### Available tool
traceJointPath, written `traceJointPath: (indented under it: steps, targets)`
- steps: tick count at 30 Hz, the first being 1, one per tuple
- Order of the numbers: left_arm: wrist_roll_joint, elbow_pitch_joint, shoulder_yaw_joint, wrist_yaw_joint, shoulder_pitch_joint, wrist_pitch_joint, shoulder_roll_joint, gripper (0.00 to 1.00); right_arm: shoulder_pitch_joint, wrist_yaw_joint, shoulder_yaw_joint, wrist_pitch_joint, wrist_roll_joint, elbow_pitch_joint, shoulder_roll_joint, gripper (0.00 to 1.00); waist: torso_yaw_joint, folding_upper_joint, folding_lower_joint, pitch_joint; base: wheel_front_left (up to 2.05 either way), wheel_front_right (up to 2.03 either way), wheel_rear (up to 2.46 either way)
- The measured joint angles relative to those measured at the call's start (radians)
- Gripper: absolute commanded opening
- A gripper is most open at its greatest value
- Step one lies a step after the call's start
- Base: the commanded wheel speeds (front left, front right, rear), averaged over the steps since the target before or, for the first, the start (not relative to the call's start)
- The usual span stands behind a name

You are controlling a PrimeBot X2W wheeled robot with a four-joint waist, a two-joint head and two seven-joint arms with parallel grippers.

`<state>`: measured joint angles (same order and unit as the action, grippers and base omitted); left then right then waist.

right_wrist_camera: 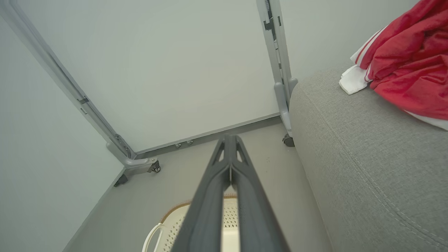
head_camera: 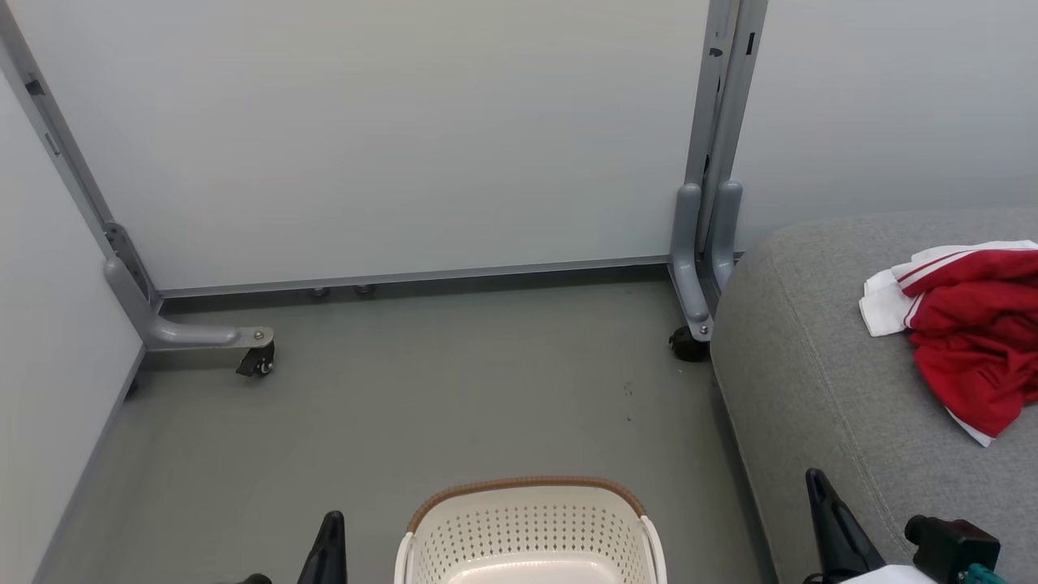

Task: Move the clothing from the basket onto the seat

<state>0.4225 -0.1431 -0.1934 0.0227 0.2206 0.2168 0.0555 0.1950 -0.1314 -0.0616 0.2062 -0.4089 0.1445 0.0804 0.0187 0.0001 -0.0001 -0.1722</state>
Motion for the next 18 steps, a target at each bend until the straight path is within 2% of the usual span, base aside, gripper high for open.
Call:
traceJointPath:
  steps: [18]
  targets:
    - [0.3,-0.03,0.055,0.023,-0.079,-0.065,0.014,0.0,-0.068,0.0,0.04,-0.074,-0.291,0.025,-0.005,0.0,-0.003,0.0,0.0,0.028,0.0,0.0,0.0]
